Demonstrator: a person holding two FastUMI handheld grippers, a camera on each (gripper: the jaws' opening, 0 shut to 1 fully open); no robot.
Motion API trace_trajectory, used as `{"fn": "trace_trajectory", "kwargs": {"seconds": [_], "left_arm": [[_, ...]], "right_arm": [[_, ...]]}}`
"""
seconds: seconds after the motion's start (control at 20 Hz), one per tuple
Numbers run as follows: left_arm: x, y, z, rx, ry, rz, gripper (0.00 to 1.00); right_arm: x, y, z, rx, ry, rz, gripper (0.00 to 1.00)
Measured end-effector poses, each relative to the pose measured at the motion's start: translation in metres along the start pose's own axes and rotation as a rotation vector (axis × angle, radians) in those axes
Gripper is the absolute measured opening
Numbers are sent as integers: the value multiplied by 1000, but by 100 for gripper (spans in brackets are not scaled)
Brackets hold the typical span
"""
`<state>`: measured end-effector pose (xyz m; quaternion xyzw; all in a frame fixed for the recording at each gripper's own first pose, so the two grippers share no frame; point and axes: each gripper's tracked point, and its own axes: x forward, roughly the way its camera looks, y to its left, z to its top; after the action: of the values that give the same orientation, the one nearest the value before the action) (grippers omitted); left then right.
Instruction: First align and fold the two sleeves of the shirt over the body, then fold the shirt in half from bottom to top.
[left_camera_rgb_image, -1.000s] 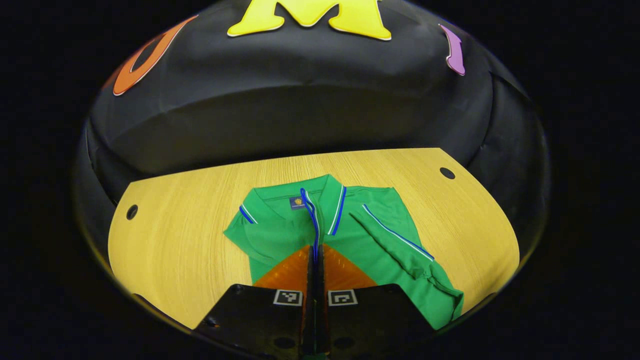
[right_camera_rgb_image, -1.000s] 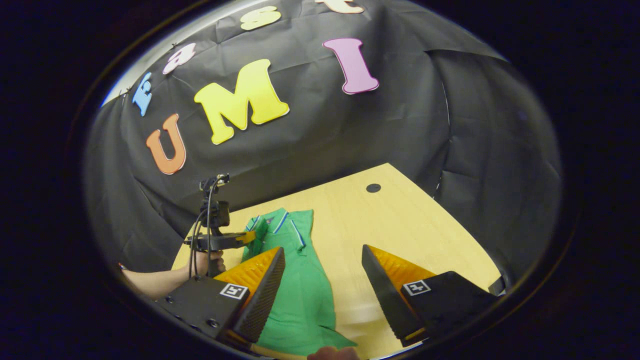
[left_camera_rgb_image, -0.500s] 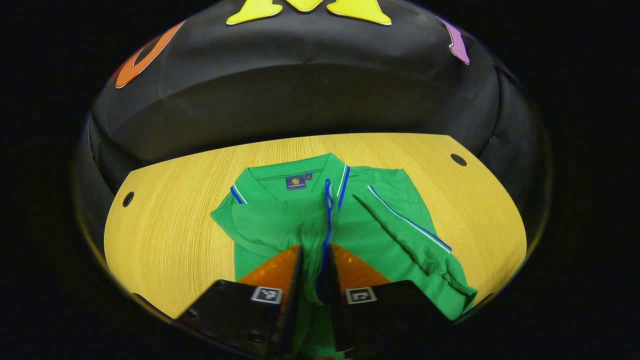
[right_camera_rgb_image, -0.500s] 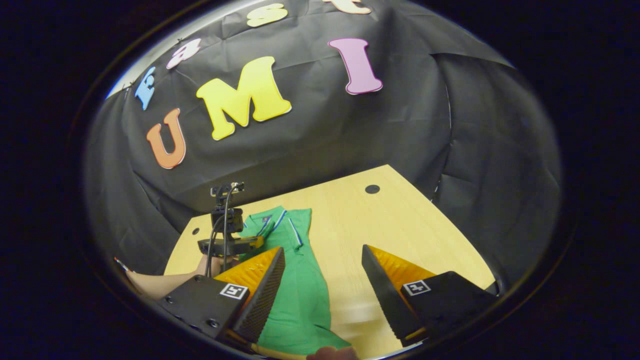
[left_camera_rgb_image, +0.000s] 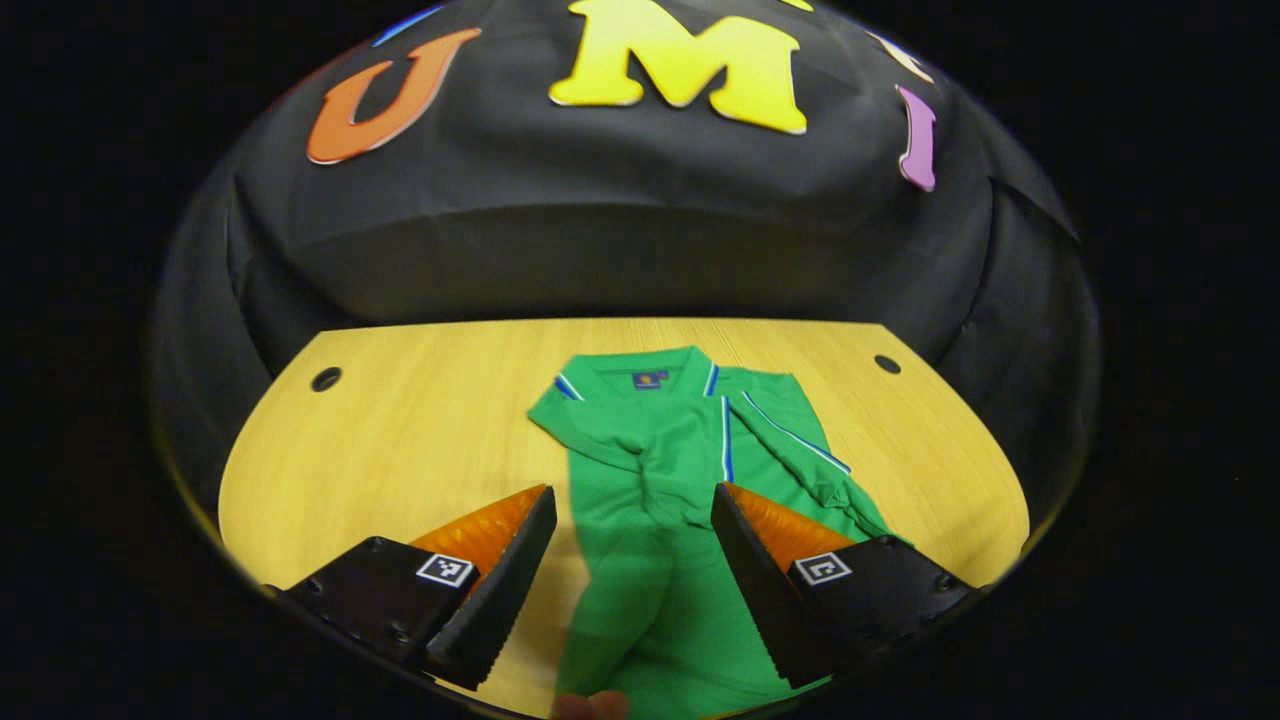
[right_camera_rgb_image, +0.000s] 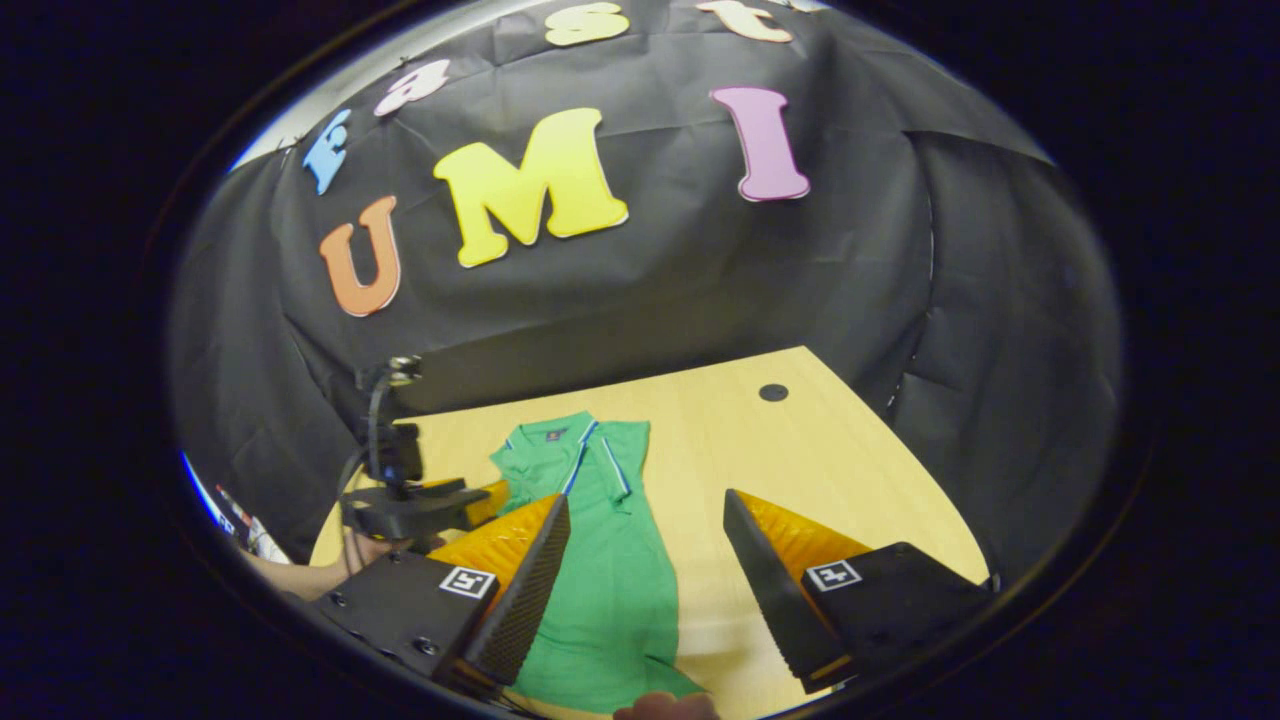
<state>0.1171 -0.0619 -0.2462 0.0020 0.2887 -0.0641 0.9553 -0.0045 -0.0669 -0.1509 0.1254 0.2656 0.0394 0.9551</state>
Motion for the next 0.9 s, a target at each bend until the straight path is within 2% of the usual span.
{"fn": "trace_trajectory", "kwargs": {"seconds": [0.1, 0.15, 0.25, 0.4, 0.65, 0.7, 0.8, 0.85, 0.9], "left_arm": [[-41, 21, 15, -9, -85, 6, 100], [-61, 31, 22, -5, -124, 6, 100], [-104, 48, 28, 11, -192, 22, 99], [-155, 55, 6, -1, -211, -7, 98], [-204, 52, -67, -89, -119, -58, 98], [-211, 48, -83, -101, -92, -67, 99], [-223, 35, -121, -114, -28, -97, 99], [-227, 28, -137, -116, -3, -113, 99], [-229, 22, -152, -113, 28, -127, 99]], "right_arm": [[-9, 12, -9, -35, 1, 6, 92], [-15, 17, -14, -54, -2, 8, 98], [-28, 25, -25, -96, -4, 10, 98], [-48, 25, -45, -145, 17, 1, 98], [-72, -3, -77, -173, 72, 6, 98], [-74, -10, -84, -173, 88, 10, 93], [-78, -26, -109, -173, 139, 19, 93], [-76, -34, -122, -177, 162, 22, 98], [-76, -42, -137, -179, 194, 27, 98]]}}
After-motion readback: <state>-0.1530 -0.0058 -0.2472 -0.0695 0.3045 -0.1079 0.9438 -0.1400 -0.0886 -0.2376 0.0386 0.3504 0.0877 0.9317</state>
